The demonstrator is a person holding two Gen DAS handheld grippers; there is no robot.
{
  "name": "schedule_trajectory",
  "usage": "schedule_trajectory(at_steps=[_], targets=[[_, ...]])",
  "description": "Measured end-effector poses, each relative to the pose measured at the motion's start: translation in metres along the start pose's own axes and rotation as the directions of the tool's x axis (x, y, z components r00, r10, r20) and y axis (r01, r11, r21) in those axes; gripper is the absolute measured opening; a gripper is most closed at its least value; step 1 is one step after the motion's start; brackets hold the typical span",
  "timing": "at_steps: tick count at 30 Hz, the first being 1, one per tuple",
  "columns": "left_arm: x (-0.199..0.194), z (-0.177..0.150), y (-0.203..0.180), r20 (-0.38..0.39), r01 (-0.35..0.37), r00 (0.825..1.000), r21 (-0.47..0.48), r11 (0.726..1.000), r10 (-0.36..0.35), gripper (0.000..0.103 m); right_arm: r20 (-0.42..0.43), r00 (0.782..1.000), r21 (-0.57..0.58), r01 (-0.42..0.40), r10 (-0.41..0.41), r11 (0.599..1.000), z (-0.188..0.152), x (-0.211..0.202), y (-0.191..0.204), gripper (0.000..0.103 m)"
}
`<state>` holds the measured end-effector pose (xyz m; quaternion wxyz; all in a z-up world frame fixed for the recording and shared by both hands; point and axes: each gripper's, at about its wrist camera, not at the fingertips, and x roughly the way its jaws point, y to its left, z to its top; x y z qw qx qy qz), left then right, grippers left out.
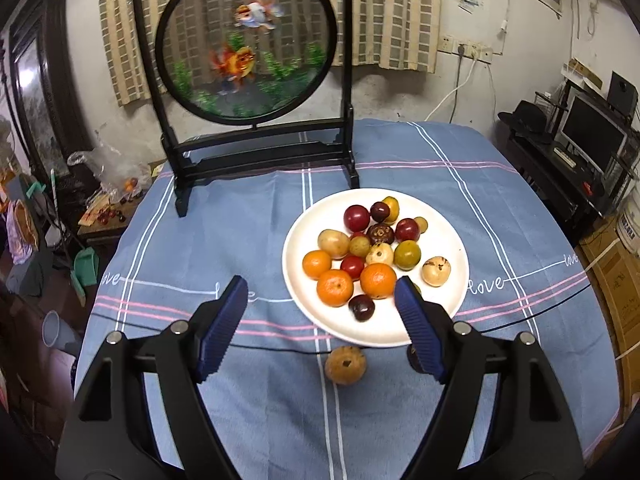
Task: Organize fruits
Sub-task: 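Move both grippers back to the last fruits on the cloth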
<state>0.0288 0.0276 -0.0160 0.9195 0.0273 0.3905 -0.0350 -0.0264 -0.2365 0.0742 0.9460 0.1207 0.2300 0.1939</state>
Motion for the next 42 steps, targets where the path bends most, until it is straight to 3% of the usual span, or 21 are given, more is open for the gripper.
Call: schedule_trajectory(at_steps=[5,8,9,11,12,14,15,19,21,23,25,28,29,31,33,36,37,39,42], targets=[[-0.01,-0.002,0.013,0.005,-0.013,1.0,-0.033,0.999,0.013,0.077,0.177,0.982,-0.005,0.07,-0.068,0.998,0.03,-0.062,0.012,0.102],[-0.021,0.0,0.018,0.029,-0.017,0.999,-0.041,0.999,0.018,0.078,0.371,0.922,-0.063,0.142,-0.109,0.988,0.05,-0.119,0.037,0.102],[-0.025,0.001,0.019,0.039,-0.015,0.999,-0.043,0.999,0.017,0.078,0.438,0.892,-0.086,0.17,-0.116,0.982,0.056,-0.139,0.049,0.102],[-0.031,0.004,0.02,0.055,-0.013,0.998,-0.047,0.999,0.015,0.079,0.489,0.871,-0.123,0.128,-0.052,0.984,0.058,-0.161,0.061,0.102],[-0.033,0.005,0.02,0.059,-0.011,0.998,-0.047,0.999,0.014,0.081,0.487,0.873,-0.131,0.086,-0.012,0.988,0.058,-0.165,0.062,0.102],[-0.034,0.005,0.019,0.064,-0.02,0.998,-0.044,0.999,0.022,0.086,0.379,0.905,-0.181,-0.131,0.192,0.975,0.057,-0.163,0.061,0.102],[-0.035,0.004,0.018,0.064,-0.022,0.998,-0.038,0.999,0.025,0.086,0.353,0.907,-0.184,-0.172,0.228,0.968,0.054,-0.16,0.062,0.102],[-0.031,-0.003,0.016,0.046,-0.033,0.998,-0.016,0.999,0.034,0.086,0.39,0.905,-0.213,-0.09,0.169,0.973,0.047,-0.155,0.073,0.102],[-0.029,-0.005,0.018,0.035,-0.035,0.999,-0.019,0.999,0.036,0.086,0.411,0.891,-0.245,-0.095,0.193,0.965,0.047,-0.155,0.079,0.102],[-0.028,-0.007,0.02,0.024,-0.036,0.999,-0.026,0.999,0.036,0.086,0.378,0.872,-0.275,-0.215,0.311,0.937,0.047,-0.153,0.079,0.102],[-0.025,-0.009,0.022,0.013,-0.038,0.999,-0.03,0.999,0.039,0.086,0.272,0.857,-0.239,-0.379,0.437,0.894,0.048,-0.138,0.075,0.102],[-0.02,-0.012,0.024,-0.004,-0.04,0.999,-0.036,0.999,0.039,0.086,0.211,0.913,-0.165,-0.318,0.348,0.934,0.041,-0.109,0.072,0.102],[-0.018,-0.013,0.025,-0.01,-0.039,0.999,-0.037,0.999,0.038,0.086,0.163,0.928,-0.09,-0.325,0.336,0.941,0.037,-0.092,0.063,0.102],[-0.015,-0.014,0.025,-0.019,-0.041,0.999,-0.034,0.999,0.041,0.086,0.073,0.921,0.058,-0.388,0.384,0.92,0.028,-0.063,0.045,0.102],[-0.011,-0.017,0.024,-0.028,-0.04,0.999,-0.03,0.999,0.039,0.086,0.044,0.95,0.105,-0.312,0.31,0.944,0.014,-0.044,0.036,0.102],[-0.004,-0.022,0.023,-0.044,-0.04,0.998,-0.021,0.999,0.039,0.086,-0.071,0.968,0.107,-0.234,0.243,0.966,-0.014,-0.007,0.023,0.102],[-0.002,-0.024,0.022,-0.05,-0.04,0.998,-0.018,0.999,0.039,0.086,-0.123,0.966,0.119,-0.215,0.23,0.969,-0.026,0.007,0.017,0.102],[0.007,-0.032,0.022,-0.079,-0.037,0.996,-0.014,0.999,0.035,0.086,-0.276,0.941,0.182,-0.148,0.195,0.972,-0.059,0.047,0.004,0.102],[0.02,-0.044,0.023,-0.125,-0.038,0.992,-0.01,0.999,0.037,0.086,-0.481,0.858,0.271,-0.051,0.181,0.961,-0.116,0.096,-0.015,0.102]])
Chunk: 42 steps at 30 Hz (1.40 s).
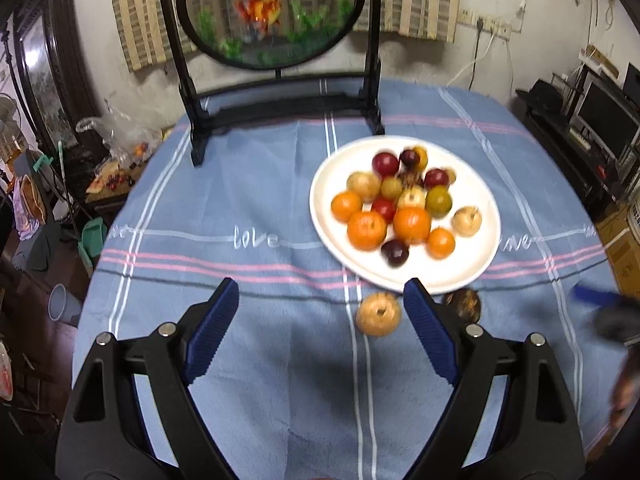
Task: Organize fruits
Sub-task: 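Move both grippers back to the last fruits on the cloth, then grasp the dark mangosteen with the right gripper while the left grasps a brown pepino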
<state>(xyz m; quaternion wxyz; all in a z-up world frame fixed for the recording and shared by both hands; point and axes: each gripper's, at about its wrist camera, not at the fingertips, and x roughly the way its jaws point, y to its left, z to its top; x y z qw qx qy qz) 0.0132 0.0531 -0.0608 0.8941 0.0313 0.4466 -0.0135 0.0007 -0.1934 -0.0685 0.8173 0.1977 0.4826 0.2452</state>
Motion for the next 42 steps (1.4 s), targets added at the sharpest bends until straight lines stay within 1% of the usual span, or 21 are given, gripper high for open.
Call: schedule_trajectory(at_steps=[1,3,5,6,7,9,13,16,17,18,19,21,26,30,34,37,38,39,40,41,42], targets=[[0.004,-0.003,0.0,-0.015,0.001,1.0,0.002,1.0,-0.001,0.086,-0.05,0.998,0.019,0.042,-0.041,0.999,-0.008,0.017,-0.009,0.102],[0.013,-0.01,0.001,-0.041,0.001,0.999,0.002,1.0,-0.001,0.086,-0.091,0.989,-0.019,0.114,-0.115,0.993,-0.018,0.039,-0.014,0.102],[0.02,-0.014,0.002,-0.061,0.004,0.998,-0.005,1.0,-0.004,0.086,-0.06,0.966,-0.105,0.245,-0.252,0.964,-0.022,0.053,-0.015,0.101],[0.023,-0.016,0.002,-0.07,0.005,0.998,-0.01,1.0,-0.006,0.086,-0.037,0.953,-0.161,0.291,-0.3,0.943,-0.025,0.061,-0.016,0.098],[0.026,-0.017,0.002,-0.075,0.008,0.997,-0.011,1.0,-0.008,0.086,-0.044,0.943,-0.21,0.314,-0.33,0.926,-0.027,0.071,-0.016,0.096],[0.029,-0.02,0.003,-0.082,0.007,0.997,-0.01,1.0,-0.008,0.086,-0.068,0.936,-0.277,0.315,-0.345,0.908,-0.028,0.088,-0.008,0.085],[0.036,-0.024,0.005,-0.099,0.013,0.995,-0.025,1.0,-0.015,0.086,-0.047,0.933,-0.339,0.321,-0.356,0.885,-0.024,0.104,0.004,0.085],[0.042,-0.027,0.005,-0.114,0.014,0.993,-0.026,1.0,-0.017,0.086,-0.072,0.921,-0.342,0.338,-0.383,0.877,-0.013,0.121,0.002,0.076],[0.043,-0.028,0.004,-0.118,0.013,0.993,-0.025,1.0,-0.016,0.086,-0.082,0.911,-0.35,0.353,-0.404,0.868,-0.011,0.123,-0.002,0.067],[0.045,-0.028,0.003,-0.121,0.017,0.992,-0.023,1.0,-0.02,0.086,-0.109,0.903,-0.358,0.355,-0.416,0.864,-0.011,0.13,-0.004,0.05],[0.047,-0.028,0.001,-0.125,0.02,0.992,-0.019,1.0,-0.022,0.086,-0.127,0.906,-0.356,0.338,-0.404,0.871,-0.009,0.129,-0.005,0.045],[0.05,-0.028,-0.002,-0.131,0.026,0.991,-0.012,1.0,-0.027,0.086,-0.131,0.911,-0.363,0.323,-0.391,0.874,-0.011,0.125,-0.004,0.044],[0.063,-0.028,-0.021,-0.137,0.076,0.988,0.033,0.997,-0.07,0.086,-0.137,0.945,-0.242,0.26,-0.298,0.935,-0.008,0.094,-0.017,0.044],[0.082,-0.03,-0.038,-0.157,0.097,0.984,0.07,0.993,-0.085,0.086,-0.124,0.953,-0.172,0.253,-0.275,0.952,-0.01,0.07,-0.027,0.044],[0.104,-0.031,-0.045,-0.186,0.084,0.98,0.084,0.993,-0.067,0.084,-0.119,0.957,-0.15,0.246,-0.264,0.958,-0.01,0.068,-0.03,0.044],[0.115,-0.031,-0.045,-0.195,0.087,0.978,0.089,0.992,-0.068,0.077,-0.123,0.957,-0.152,0.243,-0.262,0.958,-0.013,0.07,-0.03,0.044],[0.118,-0.032,-0.045,-0.197,0.084,0.978,0.094,0.992,-0.064,0.067,-0.127,0.957,-0.149,0.241,-0.261,0.959,-0.013,0.071,-0.031,0.044],[0.122,-0.032,-0.045,-0.204,0.092,0.976,0.097,0.991,-0.07,0.063,-0.129,0.957,-0.142,0.243,-0.261,0.96,-0.015,0.072,-0.032,0.044],[0.123,-0.032,-0.046,-0.208,0.132,0.972,0.092,0.987,-0.111,0.051,-0.131,0.957,-0.138,0.243,-0.26,0.96,-0.015,0.073,-0.032,0.044],[0.122,-0.032,-0.048,-0.207,0.149,0.97,0.093,0.984,-0.128,0.044,-0.136,0.956,-0.137,0.242,-0.261,0.96,-0.016,0.075,-0.033,0.044],[0.12,-0.032,-0.05,-0.202,0.134,0.973,0.108,0.985,-0.11,0.044,-0.136,0.955,-0.139,0.246,-0.264,0.959,-0.016,0.075,-0.032,0.044]])
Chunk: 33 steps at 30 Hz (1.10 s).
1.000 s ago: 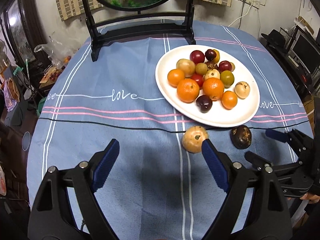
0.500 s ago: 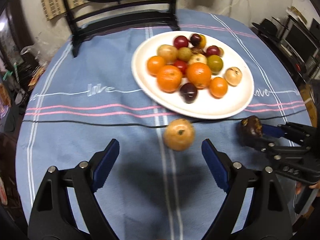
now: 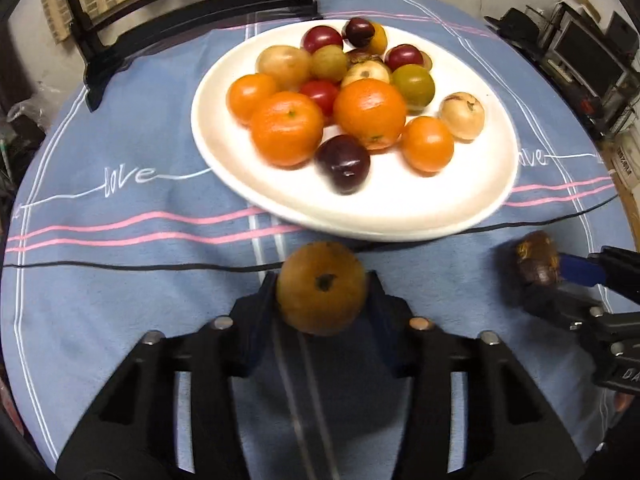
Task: Organize fruits
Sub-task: 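Grasp the dark mangosteen with the right gripper while the left grasps a brown pepino, then lower the mangosteen and pepino onto the plate and open both grippers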
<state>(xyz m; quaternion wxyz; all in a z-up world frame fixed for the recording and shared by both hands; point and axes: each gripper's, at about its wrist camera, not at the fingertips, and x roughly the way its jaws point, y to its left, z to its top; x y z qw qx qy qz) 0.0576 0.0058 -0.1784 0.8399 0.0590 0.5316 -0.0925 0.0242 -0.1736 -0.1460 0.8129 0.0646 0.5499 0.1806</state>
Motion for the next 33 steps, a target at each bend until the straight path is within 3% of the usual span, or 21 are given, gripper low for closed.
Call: schedule_trajectory(at_steps=[18,33], targets=[[-0.071,-0.02,-0.025,0.087,-0.028,0.996,0.049,0.998,0.023,0.044,0.003,0.999,-0.068,-0.046,0.046,0.997,-0.02,-0.013,0.03,0.044],[-0.104,-0.021,-0.034,0.123,-0.048,0.992,0.057,0.997,0.041,0.044,0.057,0.995,-0.106,-0.08,0.086,0.991,-0.029,-0.045,0.05,0.044]])
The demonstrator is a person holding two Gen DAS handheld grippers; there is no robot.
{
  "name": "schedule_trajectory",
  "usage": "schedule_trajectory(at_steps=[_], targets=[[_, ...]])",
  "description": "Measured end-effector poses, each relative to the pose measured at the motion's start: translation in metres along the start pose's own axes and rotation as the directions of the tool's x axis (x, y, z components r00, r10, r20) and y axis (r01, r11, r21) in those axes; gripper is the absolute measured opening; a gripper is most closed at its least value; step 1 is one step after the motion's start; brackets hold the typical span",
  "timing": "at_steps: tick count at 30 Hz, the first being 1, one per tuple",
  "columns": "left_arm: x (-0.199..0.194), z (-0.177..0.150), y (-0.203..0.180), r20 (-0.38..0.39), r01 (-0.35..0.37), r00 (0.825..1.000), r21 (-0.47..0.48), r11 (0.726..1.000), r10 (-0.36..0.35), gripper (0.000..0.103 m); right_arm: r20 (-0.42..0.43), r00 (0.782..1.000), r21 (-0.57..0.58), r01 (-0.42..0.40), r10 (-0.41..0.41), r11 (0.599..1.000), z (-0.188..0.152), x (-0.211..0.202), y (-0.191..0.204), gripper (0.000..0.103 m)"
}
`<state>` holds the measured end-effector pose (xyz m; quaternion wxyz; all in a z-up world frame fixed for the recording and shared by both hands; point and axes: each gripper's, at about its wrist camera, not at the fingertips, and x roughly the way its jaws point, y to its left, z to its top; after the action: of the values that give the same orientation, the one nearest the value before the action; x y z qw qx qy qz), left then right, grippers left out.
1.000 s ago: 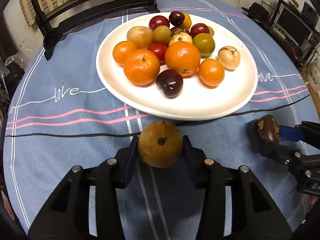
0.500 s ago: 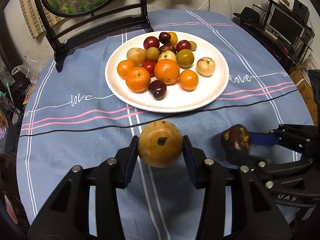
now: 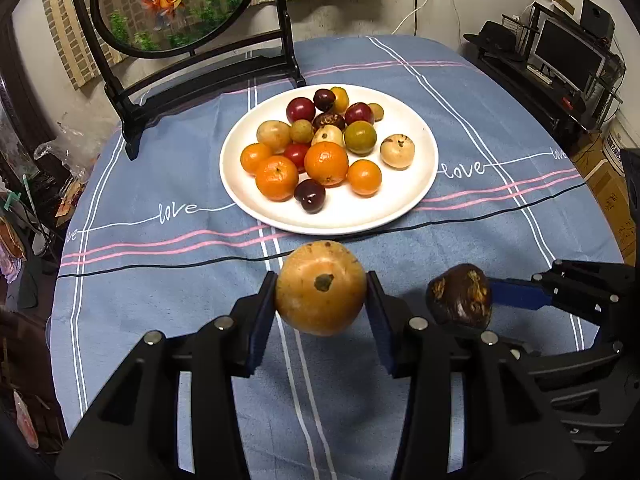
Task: Organize fruits
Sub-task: 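Lower the mangosteen and pepino onto the plate and open both grippers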
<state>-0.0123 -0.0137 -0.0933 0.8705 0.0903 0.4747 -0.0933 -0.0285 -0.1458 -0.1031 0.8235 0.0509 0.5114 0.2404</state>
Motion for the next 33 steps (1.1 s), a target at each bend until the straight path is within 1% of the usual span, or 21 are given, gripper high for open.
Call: schedule_trajectory(at_steps=[13,18,22,25,28,30,33], targets=[[0.007,0.002,0.0,-0.026,-0.001,1.0,-0.004,1.0,0.001,0.044,-0.023,1.0,-0.006,-0.018,0.017,1.0,-0.005,0.007,0.002,0.044],[0.016,0.009,0.002,-0.041,-0.001,0.999,-0.007,1.0,0.001,0.044,-0.024,1.0,-0.018,-0.008,0.007,1.0,0.005,0.01,-0.001,0.044],[0.014,0.034,0.011,-0.002,-0.021,1.0,-0.011,1.0,0.021,0.044,0.034,0.999,-0.039,0.014,-0.012,0.999,0.036,-0.002,-0.005,0.044],[0.007,0.065,0.02,0.059,-0.036,0.998,-0.02,0.999,0.037,0.044,0.103,0.994,-0.058,0.027,-0.021,0.998,0.067,-0.018,-0.008,0.044],[0.008,0.091,0.027,0.094,-0.048,0.994,-0.033,0.998,0.051,0.044,0.156,0.987,-0.07,0.035,-0.024,0.997,0.098,-0.029,-0.011,0.044],[0.011,0.103,0.029,0.098,-0.051,0.994,-0.036,0.998,0.054,0.044,0.179,0.983,-0.076,0.051,-0.037,0.996,0.116,-0.03,-0.013,0.044],[0.027,0.118,0.03,0.079,-0.066,0.994,-0.04,0.997,0.069,0.044,0.185,0.981,-0.076,0.067,-0.052,0.995,0.135,-0.022,-0.021,0.044]])
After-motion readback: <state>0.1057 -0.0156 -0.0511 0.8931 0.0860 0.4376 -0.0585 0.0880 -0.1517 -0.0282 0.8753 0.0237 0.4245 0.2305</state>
